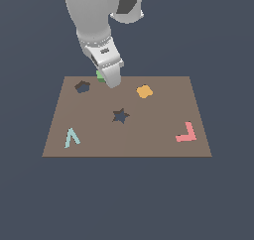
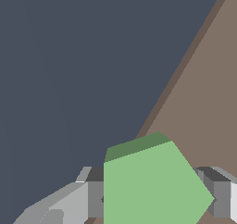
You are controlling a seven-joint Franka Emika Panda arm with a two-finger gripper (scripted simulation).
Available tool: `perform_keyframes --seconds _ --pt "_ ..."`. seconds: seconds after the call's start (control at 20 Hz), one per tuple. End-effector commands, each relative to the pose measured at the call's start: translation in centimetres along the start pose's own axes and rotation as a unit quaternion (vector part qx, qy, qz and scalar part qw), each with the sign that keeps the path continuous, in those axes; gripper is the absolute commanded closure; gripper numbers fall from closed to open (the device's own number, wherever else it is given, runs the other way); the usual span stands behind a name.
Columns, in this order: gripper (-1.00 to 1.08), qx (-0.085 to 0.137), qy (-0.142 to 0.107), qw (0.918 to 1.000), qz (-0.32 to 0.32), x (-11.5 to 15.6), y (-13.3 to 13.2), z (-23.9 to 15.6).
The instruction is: Insert a designated object into the corresponding slot on a board.
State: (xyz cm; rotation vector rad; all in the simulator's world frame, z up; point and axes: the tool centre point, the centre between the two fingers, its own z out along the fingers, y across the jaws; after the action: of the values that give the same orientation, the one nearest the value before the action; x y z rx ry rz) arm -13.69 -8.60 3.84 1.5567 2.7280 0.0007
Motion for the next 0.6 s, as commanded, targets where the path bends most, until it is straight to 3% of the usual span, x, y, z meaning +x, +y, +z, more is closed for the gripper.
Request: perform_keyframes --seconds 0.0,0.55 --pt "1.08 0.0 0.0 0.9995 -0.033 -1.4 -0.4 -0.1" --pt "1.08 0.0 0.0 0.9905 -0.138 -6.3 -0.8 -0.2"
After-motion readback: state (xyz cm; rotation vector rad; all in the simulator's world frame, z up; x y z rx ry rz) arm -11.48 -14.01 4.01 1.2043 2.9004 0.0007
